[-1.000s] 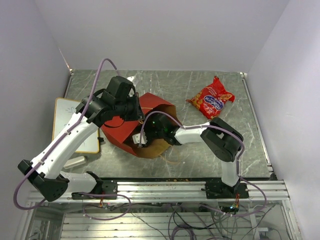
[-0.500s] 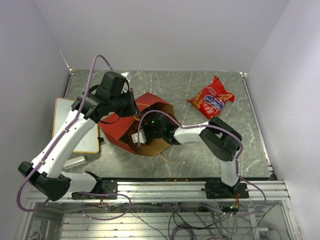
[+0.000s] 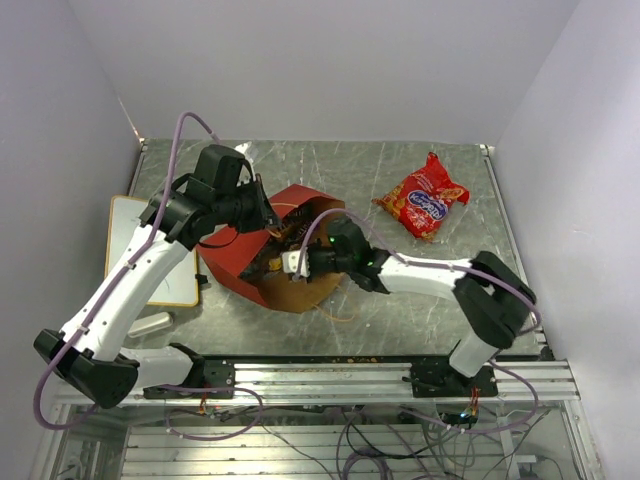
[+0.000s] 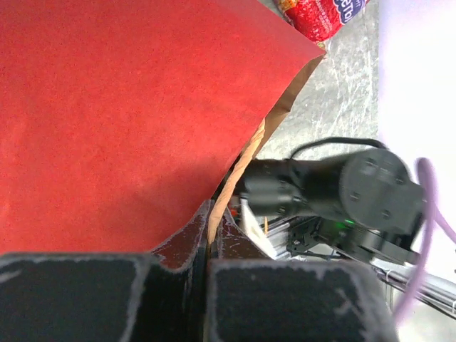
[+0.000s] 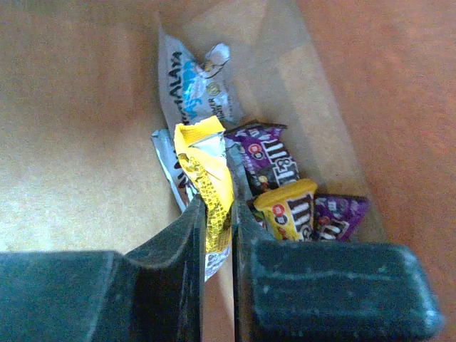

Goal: Take the snacks out of the paper bag
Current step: Take out the snack from the paper bag, then place the snack at the center of the board.

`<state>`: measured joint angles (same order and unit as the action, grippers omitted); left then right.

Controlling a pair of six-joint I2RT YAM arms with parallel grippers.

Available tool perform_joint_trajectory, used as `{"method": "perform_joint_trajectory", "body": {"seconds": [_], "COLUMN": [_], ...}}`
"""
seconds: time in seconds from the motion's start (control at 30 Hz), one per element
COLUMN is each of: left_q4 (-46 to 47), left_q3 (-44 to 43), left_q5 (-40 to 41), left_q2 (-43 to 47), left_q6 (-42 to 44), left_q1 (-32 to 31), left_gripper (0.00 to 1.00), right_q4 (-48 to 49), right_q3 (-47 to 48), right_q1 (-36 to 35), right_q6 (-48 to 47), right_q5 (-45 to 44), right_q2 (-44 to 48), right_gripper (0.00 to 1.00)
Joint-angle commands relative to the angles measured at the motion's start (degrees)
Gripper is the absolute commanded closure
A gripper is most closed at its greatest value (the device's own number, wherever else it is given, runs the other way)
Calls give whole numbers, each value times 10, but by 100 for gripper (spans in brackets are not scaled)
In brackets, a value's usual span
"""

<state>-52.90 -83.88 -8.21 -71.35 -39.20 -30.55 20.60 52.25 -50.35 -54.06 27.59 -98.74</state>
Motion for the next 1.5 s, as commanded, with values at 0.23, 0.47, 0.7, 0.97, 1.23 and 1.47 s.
{"method": "perform_joint_trajectory", "body": {"seconds": [0.23,0.47,0.7,0.97,1.23,1.47], "left_q4": [59,69,66,71,66,37], "left_q3": [9,10,7,-21,-42,-64], "left_q5": [-9,-7,7,1,-11,-13], "left_q2": [-9,-30,-48,-71,-91,-101], "left_q6": [-19,-32,-36,-30,-33,-15], "left_q1": [6,7,8,11,12,12], "left_gripper": [93,93,93,93,93,93], "right_q4": [-125,-374,-542,-705,-653,-585], "right_q3": [-71,-29,54,97,55,36], "right_q1": [10,10,11,38,225,324], "right_q6": [401,592,743,833,795,739], "right_q5": [-77,-235,-489,-737,-662,-646], "right_q2": [295,446,513,400,262,132], "right_gripper": [100,100,100,100,100,100]}}
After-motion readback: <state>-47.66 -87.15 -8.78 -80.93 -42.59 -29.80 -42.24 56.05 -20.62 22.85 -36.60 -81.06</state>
